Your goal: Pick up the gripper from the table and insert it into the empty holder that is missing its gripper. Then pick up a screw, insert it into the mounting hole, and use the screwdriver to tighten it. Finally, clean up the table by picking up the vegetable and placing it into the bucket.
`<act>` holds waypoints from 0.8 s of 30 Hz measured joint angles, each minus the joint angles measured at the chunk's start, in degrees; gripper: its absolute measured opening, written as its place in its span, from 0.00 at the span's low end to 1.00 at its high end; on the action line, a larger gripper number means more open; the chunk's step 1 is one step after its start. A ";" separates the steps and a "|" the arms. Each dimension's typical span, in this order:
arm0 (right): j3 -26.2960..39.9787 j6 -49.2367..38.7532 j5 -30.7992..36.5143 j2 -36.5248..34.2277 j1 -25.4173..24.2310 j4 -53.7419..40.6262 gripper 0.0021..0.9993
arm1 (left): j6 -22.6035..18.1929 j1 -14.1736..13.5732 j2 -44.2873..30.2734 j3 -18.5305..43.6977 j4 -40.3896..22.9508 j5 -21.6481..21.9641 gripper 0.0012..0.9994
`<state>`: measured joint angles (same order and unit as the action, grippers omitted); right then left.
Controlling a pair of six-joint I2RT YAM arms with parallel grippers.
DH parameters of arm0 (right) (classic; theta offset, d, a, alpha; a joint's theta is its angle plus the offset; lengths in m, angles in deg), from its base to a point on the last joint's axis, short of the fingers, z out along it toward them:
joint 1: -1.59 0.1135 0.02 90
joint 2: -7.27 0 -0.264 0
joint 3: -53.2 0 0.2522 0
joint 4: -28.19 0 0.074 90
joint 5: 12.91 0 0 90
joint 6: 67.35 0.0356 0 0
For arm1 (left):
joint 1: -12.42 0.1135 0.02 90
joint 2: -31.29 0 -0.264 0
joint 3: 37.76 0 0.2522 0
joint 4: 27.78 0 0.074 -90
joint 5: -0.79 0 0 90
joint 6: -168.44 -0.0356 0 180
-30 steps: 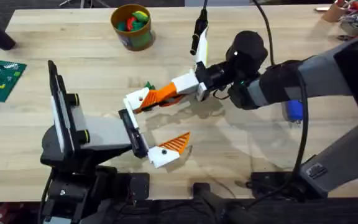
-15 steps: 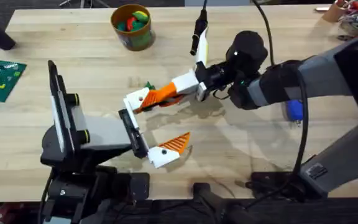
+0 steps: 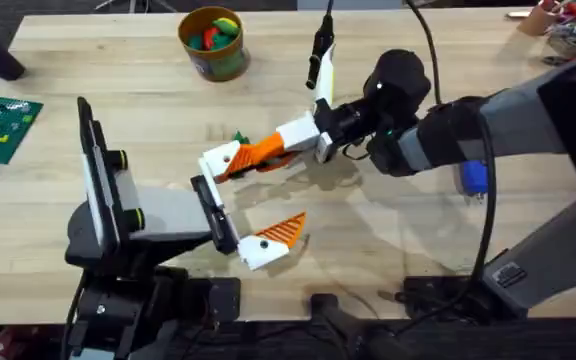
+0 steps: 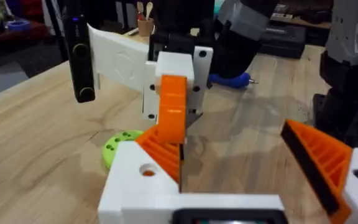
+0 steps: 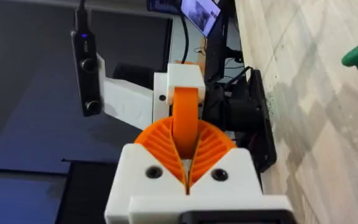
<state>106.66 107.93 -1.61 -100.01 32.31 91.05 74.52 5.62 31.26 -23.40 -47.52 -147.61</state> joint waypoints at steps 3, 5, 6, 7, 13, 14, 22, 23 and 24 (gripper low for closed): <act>0.00 0.08 0.00 0.00 0.00 -0.01 0.03 | 0.00 0.00 0.00 0.00 0.00 0.01 0.99; 0.00 0.23 -0.02 0.01 0.00 -0.02 0.07 | -0.01 0.00 0.00 0.00 0.01 0.02 0.99; 0.00 0.30 -0.02 0.01 0.00 -0.02 0.08 | -0.01 0.00 0.00 0.00 0.01 0.02 0.99; 0.00 0.34 -0.01 0.01 0.01 -0.08 0.12 | -0.02 0.00 0.00 0.00 0.00 0.02 0.99; 0.00 0.61 0.38 -0.10 1.68 -0.34 0.79 | -0.07 -0.55 0.00 0.00 -0.14 -1.58 0.99; 0.00 0.51 0.42 -0.10 1.82 -0.27 0.92 | -0.07 -0.55 0.00 0.00 -0.18 -1.78 0.99; 0.00 0.42 0.46 -0.11 1.84 -0.32 0.99 | -0.16 -0.55 0.00 0.00 -0.22 -2.05 0.99; 0.00 0.42 0.46 -0.10 1.84 -0.34 0.99 | -0.16 -0.55 0.00 0.00 -0.22 -2.05 0.99; 0.00 0.42 0.46 -0.10 1.84 -0.35 0.99 | -0.17 -0.55 0.00 0.00 -0.22 -2.05 0.99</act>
<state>106.66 108.36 -1.15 -100.10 34.15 90.70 74.35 5.07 31.26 -23.40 -47.74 -149.66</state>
